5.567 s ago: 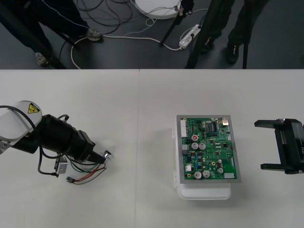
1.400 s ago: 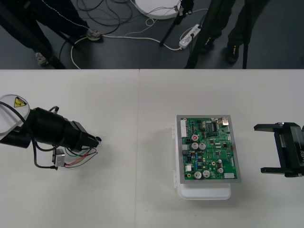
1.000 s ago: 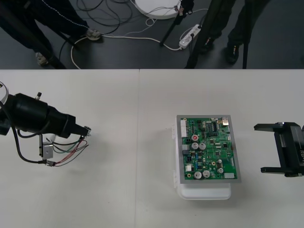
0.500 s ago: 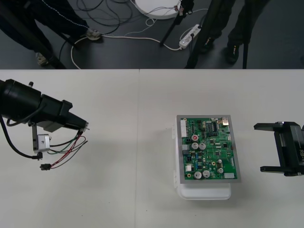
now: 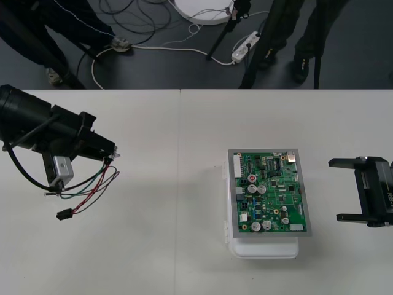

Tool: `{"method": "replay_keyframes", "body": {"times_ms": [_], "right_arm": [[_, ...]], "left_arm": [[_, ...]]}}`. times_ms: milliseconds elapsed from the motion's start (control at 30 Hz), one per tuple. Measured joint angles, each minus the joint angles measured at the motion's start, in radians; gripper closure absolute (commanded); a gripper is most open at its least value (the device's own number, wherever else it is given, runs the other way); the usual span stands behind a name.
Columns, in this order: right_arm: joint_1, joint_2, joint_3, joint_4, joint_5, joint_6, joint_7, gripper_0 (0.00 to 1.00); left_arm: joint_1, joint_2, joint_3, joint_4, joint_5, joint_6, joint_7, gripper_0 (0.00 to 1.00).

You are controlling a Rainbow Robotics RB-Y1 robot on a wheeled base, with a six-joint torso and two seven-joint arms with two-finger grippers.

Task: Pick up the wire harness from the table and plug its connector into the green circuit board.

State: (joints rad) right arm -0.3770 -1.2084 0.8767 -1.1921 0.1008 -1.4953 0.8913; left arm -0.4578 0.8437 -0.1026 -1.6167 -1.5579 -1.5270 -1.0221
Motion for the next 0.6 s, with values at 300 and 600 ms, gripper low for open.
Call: {"method": "replay_keyframes", "body": {"times_ms": [300, 600], "right_arm": [[0.000, 0.000, -0.001, 0.000, -0.004, 0.000, 0.000, 0.00], [-0.001, 0.001, -0.003, 0.001, -0.007, 0.000, 0.000, 0.00]], "left_arm": [[0.022, -0.046, 0.133, -0.165, -0.100, -0.006, 0.548, 1.00], [0.090, -0.098, 0.209, -0.357, -0.110, -0.011, 0.767, 1.00]]}}
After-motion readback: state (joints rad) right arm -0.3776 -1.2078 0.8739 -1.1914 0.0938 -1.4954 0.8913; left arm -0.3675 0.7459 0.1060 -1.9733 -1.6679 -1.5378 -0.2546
